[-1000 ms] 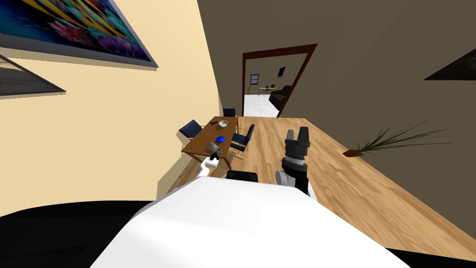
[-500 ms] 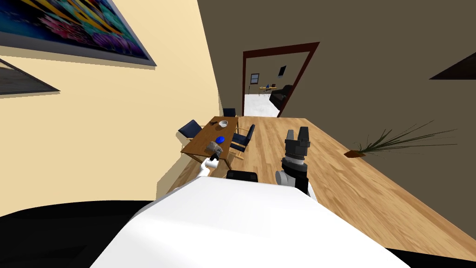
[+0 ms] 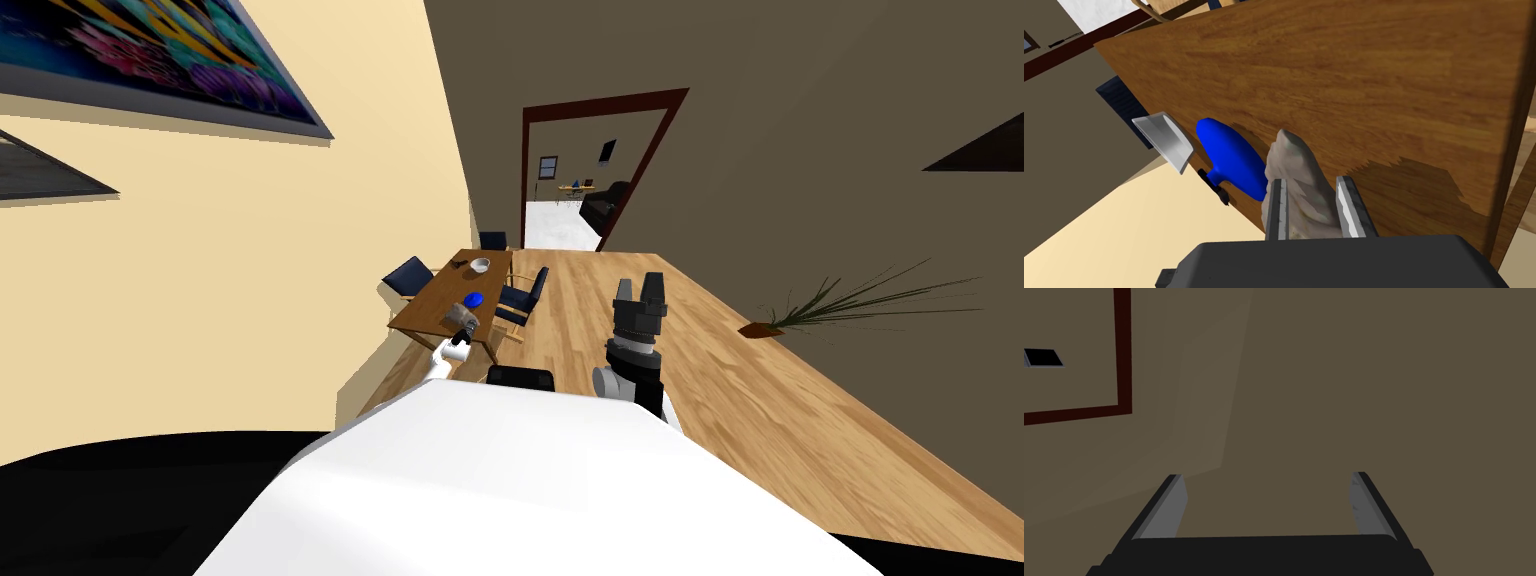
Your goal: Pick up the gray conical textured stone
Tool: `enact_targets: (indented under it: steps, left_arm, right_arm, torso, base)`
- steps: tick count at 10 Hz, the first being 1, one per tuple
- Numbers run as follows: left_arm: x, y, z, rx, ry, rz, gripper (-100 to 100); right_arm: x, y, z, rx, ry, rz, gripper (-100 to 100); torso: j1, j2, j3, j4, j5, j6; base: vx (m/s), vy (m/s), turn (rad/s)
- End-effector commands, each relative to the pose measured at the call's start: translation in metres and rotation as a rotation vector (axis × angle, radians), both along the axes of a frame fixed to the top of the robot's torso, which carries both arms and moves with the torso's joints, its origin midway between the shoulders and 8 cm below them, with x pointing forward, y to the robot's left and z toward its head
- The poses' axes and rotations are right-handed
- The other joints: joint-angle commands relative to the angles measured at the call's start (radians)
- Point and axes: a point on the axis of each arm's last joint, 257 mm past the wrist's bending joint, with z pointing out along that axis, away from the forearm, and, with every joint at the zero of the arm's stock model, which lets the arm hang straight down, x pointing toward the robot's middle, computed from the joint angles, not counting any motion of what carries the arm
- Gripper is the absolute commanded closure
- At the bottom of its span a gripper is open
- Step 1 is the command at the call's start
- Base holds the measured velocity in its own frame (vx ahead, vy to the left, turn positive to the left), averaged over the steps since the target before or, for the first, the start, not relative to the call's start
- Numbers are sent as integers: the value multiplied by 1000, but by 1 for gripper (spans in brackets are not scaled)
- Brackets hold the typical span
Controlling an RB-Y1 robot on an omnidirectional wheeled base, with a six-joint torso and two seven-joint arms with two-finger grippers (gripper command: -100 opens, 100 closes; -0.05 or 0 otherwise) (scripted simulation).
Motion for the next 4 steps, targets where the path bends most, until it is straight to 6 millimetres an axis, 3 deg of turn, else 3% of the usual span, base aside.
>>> enact_targets:
  steps: [1,3,4]
  left_arm:
    - [4,0,6,3,-1,-2,100]
    - [4,-2,7,2,-3,-2,100]
    - [3,-2,7,1,0,-1,0]
  right_arm:
    - [0,0,0,0,0,0,0]
    - [0,0,0,0,0,0,0]
    - [0,0,0,0,0,0,0]
  torso:
    - [0,0,0,0,0,0]
    - [-1,4,3,1,-1,0]
    - [-1,3,2,1,-1,0]
  base:
    - [-69,-12,-2]
    - [-58,-1,0]
    - [-7,0,1]
